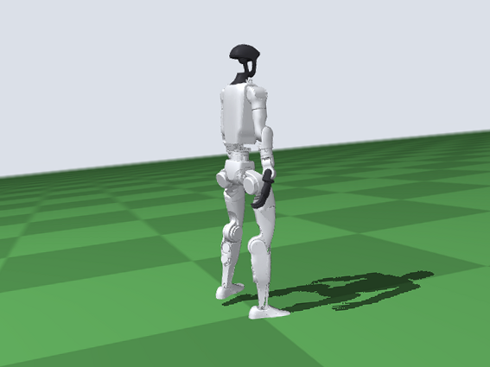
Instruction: In place motions
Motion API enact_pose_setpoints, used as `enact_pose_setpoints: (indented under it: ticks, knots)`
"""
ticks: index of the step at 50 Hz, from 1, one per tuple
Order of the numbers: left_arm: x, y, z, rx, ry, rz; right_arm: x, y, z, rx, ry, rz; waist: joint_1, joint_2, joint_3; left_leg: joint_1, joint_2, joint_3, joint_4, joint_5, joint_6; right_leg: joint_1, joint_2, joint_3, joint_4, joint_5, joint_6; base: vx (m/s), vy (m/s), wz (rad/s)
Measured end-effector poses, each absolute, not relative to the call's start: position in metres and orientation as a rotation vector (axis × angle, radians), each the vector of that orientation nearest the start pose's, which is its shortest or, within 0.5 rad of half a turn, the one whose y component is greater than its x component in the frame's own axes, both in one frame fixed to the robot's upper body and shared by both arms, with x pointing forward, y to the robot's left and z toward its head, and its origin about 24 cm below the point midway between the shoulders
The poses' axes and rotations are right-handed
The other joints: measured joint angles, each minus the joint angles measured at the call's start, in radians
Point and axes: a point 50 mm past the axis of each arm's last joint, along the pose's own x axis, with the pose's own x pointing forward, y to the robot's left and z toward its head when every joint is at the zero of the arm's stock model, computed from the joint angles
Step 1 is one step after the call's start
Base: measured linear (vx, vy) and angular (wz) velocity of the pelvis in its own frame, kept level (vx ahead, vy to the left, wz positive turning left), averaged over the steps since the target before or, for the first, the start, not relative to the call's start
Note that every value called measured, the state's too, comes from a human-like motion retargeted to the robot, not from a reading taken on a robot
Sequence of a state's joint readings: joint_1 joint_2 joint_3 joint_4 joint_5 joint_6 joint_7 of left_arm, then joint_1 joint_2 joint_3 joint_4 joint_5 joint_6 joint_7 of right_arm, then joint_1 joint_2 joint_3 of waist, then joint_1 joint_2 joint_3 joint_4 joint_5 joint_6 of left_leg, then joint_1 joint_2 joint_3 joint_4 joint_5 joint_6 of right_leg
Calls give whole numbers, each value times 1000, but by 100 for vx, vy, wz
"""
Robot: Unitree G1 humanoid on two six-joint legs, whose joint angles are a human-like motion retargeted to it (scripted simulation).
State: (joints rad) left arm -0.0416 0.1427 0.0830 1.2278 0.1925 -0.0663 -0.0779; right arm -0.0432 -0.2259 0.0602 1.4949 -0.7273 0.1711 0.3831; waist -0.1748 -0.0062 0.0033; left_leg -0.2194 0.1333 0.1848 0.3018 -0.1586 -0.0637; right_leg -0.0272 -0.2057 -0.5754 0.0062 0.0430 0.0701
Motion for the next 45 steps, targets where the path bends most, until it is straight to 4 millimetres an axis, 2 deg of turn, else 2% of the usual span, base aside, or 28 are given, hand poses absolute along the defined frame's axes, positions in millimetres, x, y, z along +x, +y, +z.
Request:
enact_pose_setpoints:
  ticks: [2, 5, 7, 10, 13, 15, 17, 20, 22, 23, 25, 27, 29, 32, 35, 40, 43, 45]
  knots:
    - [98, 212, -164, 183, 1179, -40, 26, -240, -167, -576, 1748, 622, -19, 21, -7, 33, 9, 22, -65, 25, -30, -2, 16, 17, 3, -1, 3, 16, 21, -31]
    - [74, 223, -168, 173, 1283, -47, 28, -243, -167, -558, 1700, 607, -75, 50, -18, 61, 17, 75, -109, 3, -33, -3, 26, 31, 12, 0, 10, 19, 21, 3]
    - [73, 236, -166, 204, 1322, -33, 37, -240, -168, -526, 1638, 564, -107, 61, 2, 50, 6, 29, -109, 6, -22, -9, 20, 15, 32, 7, 19, 5, 31, 11]
    - [85, 256, -159, 275, 1327, 21, 57, -231, -168, -444, 1500, 452, -94, 51, 55, 49, 14, 39, -114, 3, -18, -48, -5, 21, 94, 34, 42, -17, 21, -63]
    - [97, 273, -151, 259, 1287, 79, 90, -228, -163, -408, 1339, 383, -3, 34, 61, 46, 33, 143, -128, -7, -25, -177, -6, 191, 188, 75, 60, -16, 19, -190]
    - [104, 282, -146, 239, 1260, 133, 113, -224, -158, -435, 1252, 382, 0, 31, 56, 16, 41, 178, -121, -8, -31, -254, 10, 317, 221, 104, 76, -19, 19, -113]
    - [123, 294, -136, 251, 1209, 183, 143, -220, -148, -479, 1146, 400, -33, 36, 80, -30, 52, 175, -91, -7, -30, -294, 9, 345, 232, 104, 77, -30, 14, 2]
    - [175, 310, -108, 318, 1074, 207, 193, -218, -125, -530, 953, 398, -63, 41, 162, -106, 70, 127, -23, -6, -21, -282, -52, 158, 220, 55, 7, -40, 2, 73]
    - [223, 310, -81, 368, 952, 177, 223, -222, -104, -553, 831, 358, -44, 46, 202, -184, 77, 98, 51, -20, -17, -279, -85, 30, 196, 44, -6, -40, -9, 80]
    - [244, 307, -68, 391, 890, 156, 236, -225, -94, -564, 777, 336, -23, 38, 212, -225, 74, 95, 90, -27, -15, -286, -107, -18, 183, 58, 16, -36, -13, 40]
    - [285, 296, -38, 428, 764, 115, 260, -232, -71, -586, 684, 297, 48, 20, 230, -302, 69, 103, 150, -27, -2, -369, -126, -5, 227, 64, -11, -34, -16, -18]
    - [321, 278, -7, 425, 627, 102, 290, -236, -41, -618, 587, 283, 113, 16, 227, -419, 86, 107, 212, -32, 7, -558, -137, 106, 380, 29, -7, -42, -17, -49]
    - [347, 269, 25, 407, 503, 98, 322, -230, -5, -663, 470, 304, 132, 20, 217, -565, 116, 101, 317, -53, 15, -699, -162, 96, 476, 7, 1, -49, -12, -46]
    - [372, 272, 74, 424, 346, 116, 363, -212, 55, -744, 280, 350, 139, 35, 209, -795, 163, 51, 522, -106, 29, -899, -160, 99, 641, -50, -30, -43, -6, -61]
    - [392, 268, 120, 480, 223, 118, 387, -194, 105, -780, 111, 356, 150, 22, 237, -965, 164, 3, 717, -163, 54, -1070, -173, 165, 828, -116, -46, -30, -11, -25]
    - [413, 242, 183, 377, 12, 123, 403, -184, 184, -826, -139, 318, 168, 0, 319, -1185, 146, -65, 1024, -250, 63, -1311, -221, 256, 1152, -237, -77, -18, -12, 5]
    - [418, 235, 215, 314, -106, 136, 404, -180, 224, -864, -254, 304, 160, 0, 375, -1294, 137, -86, 1188, -285, 86, -1435, -240, 299, 1334, -298, -110, -11, -2, 14]
    - [418, 234, 233, 300, -166, 135, 403, -178, 245, -880, -317, 294, 148, -8, 442, -1319, 131, -85, 1294, -317, 113, -1483, -256, 335, 1461, -343, -134, -3, 1, 7]
